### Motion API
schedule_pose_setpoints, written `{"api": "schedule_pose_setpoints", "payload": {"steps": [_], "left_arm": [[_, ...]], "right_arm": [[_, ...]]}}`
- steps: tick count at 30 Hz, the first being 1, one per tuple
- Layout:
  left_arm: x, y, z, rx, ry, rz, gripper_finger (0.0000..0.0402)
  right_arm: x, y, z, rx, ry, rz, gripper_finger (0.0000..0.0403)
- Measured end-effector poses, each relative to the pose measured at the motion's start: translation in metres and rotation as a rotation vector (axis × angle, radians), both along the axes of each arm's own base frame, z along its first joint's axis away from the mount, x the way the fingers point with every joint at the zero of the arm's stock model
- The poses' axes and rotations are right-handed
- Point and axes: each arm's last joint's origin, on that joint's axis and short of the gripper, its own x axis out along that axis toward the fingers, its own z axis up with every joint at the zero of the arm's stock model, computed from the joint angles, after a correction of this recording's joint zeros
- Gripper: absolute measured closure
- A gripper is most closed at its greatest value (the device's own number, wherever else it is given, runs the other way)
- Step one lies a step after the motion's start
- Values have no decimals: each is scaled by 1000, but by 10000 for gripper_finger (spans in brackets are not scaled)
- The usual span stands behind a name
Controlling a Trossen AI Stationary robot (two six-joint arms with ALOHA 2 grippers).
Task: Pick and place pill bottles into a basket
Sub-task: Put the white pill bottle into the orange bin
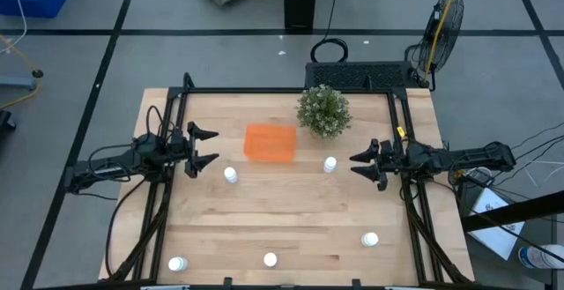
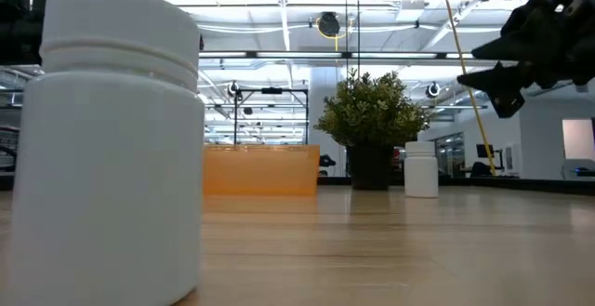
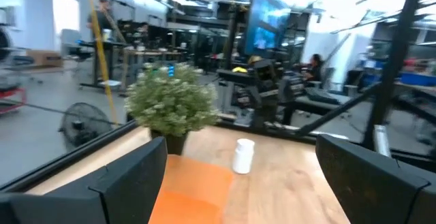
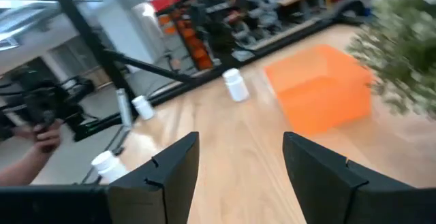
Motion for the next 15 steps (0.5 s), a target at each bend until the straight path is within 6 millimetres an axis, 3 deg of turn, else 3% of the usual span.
{"api": "schedule_pose_setpoints", "payload": {"steps": [7,15], "left_arm": [[0,0,-1,-16,11,8,23],[0,0,-1,-41,3,3,23]], "right_arm": [[9,0,-12,30,137,-37,202],[22,11,-2,5,13,-1,203]]}}
